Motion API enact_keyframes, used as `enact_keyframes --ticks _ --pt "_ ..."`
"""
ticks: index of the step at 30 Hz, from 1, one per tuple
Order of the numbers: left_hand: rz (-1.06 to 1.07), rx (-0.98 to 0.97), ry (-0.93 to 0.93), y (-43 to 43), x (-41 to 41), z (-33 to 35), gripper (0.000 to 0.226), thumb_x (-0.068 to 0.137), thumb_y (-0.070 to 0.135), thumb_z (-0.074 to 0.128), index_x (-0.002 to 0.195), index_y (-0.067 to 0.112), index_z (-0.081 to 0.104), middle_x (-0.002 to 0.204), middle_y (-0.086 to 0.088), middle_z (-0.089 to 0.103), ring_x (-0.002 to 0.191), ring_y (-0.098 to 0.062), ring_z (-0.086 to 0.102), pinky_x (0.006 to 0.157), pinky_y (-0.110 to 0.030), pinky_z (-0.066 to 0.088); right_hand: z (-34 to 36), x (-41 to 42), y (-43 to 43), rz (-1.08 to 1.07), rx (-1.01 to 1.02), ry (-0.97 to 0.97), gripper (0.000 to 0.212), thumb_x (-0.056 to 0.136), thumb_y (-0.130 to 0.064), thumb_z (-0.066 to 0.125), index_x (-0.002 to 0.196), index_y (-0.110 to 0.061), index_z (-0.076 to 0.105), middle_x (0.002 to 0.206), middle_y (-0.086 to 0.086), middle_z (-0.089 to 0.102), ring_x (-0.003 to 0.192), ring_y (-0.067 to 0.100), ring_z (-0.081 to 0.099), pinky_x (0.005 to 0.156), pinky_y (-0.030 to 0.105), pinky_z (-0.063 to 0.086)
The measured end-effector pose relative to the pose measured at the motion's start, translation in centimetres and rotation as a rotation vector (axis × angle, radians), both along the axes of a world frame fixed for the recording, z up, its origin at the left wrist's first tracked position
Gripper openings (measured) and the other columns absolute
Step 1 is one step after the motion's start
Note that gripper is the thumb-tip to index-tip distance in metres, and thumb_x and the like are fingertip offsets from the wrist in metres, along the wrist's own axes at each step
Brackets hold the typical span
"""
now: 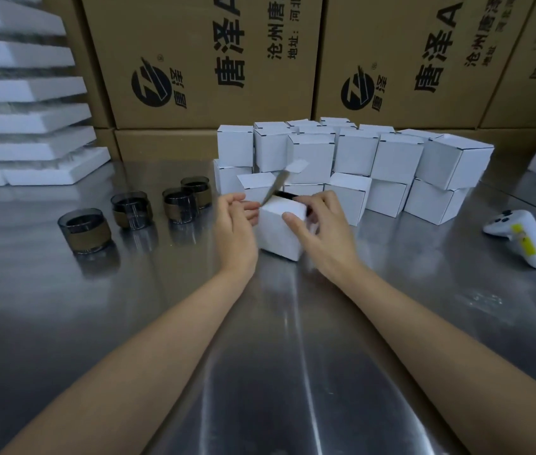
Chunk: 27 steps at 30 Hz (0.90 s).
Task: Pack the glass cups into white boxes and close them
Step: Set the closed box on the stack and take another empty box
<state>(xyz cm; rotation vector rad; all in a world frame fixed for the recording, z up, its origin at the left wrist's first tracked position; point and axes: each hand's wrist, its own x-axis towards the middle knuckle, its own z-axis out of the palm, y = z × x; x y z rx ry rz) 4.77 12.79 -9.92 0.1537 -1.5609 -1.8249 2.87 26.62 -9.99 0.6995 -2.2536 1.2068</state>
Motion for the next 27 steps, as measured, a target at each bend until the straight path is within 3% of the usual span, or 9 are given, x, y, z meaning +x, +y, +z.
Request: enact_keyframes --ticks 3,6,10,12,17,19,21,24,27 --pt "0.039 0.064 -0.102 -0.6 -0.5 -0.2 0.028 0.1 0.016 0.033 0.092 0.023 0.059 0.091 0.009 0.065 0.095 -0.013 0.063 0.079 -0.02 0.045 0.2 1.1 -0.7 0.088 -0.178 0.108 0.023 0.095 -0.024 0.055 0.112 -0.012 0.065 0.096 -0.002 0.059 0.076 0.005 0.054 0.067 0.017 0.042" --pt "0.148 0.041 -0.138 -1.3 -0.7 -0.3 0.026 0.099 0.023 0.036 0.104 0.021 0.06 0.112 0.005 0.06 0.108 -0.014 0.056 0.09 -0.026 0.042 0.5 1.2 -0.7 -0.05 -0.25 0.195 0.016 0.093 -0.012 0.054 0.1 -0.012 0.068 0.096 -0.009 0.054 0.068 0.003 0.048 0.063 0.013 0.037" --pt "0.084 -0.046 -0.128 -0.9 -0.2 -0.2 0.022 0.098 0.031 0.036 0.104 0.024 0.056 0.107 0.002 0.058 0.097 -0.009 0.056 0.088 -0.029 0.041 0.2 0.8 -0.3 -0.007 -0.17 0.017 0.015 0.094 -0.015 0.061 0.107 -0.014 0.068 0.114 -0.009 0.051 0.104 0.007 0.054 0.085 0.019 0.043" --pt "0.001 -0.086 -0.115 -0.3 0.0 0.0 0.02 0.101 0.029 0.038 0.105 0.022 0.056 0.106 0.003 0.061 0.101 -0.011 0.058 0.091 -0.033 0.045 0.2 0.9 -0.6 0.015 -0.209 -0.055 0.014 0.093 -0.018 0.063 0.106 -0.016 0.067 0.116 -0.007 0.054 0.102 0.005 0.054 0.08 0.017 0.045" --pt "-0.22 -0.218 -0.109 -0.1 0.6 0.0 0.025 0.099 0.041 0.049 0.119 0.026 0.054 0.113 0.02 0.058 0.103 0.016 0.05 0.08 0.0 0.036 0.3 1.3 -1.4 -0.083 -0.297 -0.101 0.014 0.088 -0.031 0.069 0.1 -0.029 0.063 0.106 -0.018 0.056 0.086 -0.009 0.055 0.075 0.013 0.044" --pt "-0.233 -0.29 -0.114 0.0 0.6 0.0 0.034 0.095 0.036 0.057 0.126 0.023 0.05 0.123 0.015 0.055 0.113 0.008 0.049 0.084 -0.003 0.036 0.3 1.5 -1.6 -0.127 -0.319 -0.105 0.014 0.088 -0.035 0.067 0.101 -0.032 0.061 0.104 -0.021 0.057 0.085 -0.012 0.055 0.077 0.017 0.046" --pt "-0.191 -0.3 -0.101 0.2 0.5 -0.1 0.036 0.094 0.031 0.061 0.126 0.021 0.049 0.121 0.014 0.054 0.112 0.001 0.05 0.083 -0.002 0.038 0.5 1.5 -1.5 -0.162 -0.355 -0.089 0.016 0.092 -0.033 0.061 0.107 -0.028 0.062 0.107 -0.017 0.058 0.083 -0.008 0.058 0.078 0.027 0.052" --pt "-0.131 -0.202 -0.083 0.1 0.3 0.1 0.031 0.096 0.031 0.058 0.123 0.019 0.05 0.113 0.014 0.055 0.103 0.003 0.053 0.077 0.002 0.038 0.9 0.8 -1.0 -0.15 -0.452 -0.133 0.025 0.096 -0.015 0.048 0.115 -0.02 0.064 0.111 -0.01 0.055 0.087 0.015 0.064 0.08 0.042 0.057" --pt "-0.079 -0.109 -0.107 -0.1 0.0 0.0 0.024 0.101 0.029 0.045 0.122 0.02 0.05 0.103 0.012 0.059 0.091 0.007 0.056 0.078 -0.011 0.044 0.4 0.0 -0.5 -0.136 -0.486 -0.273 0.032 0.095 -0.007 0.042 0.113 -0.008 0.068 0.116 -0.003 0.056 0.099 0.024 0.064 0.085 0.037 0.058"
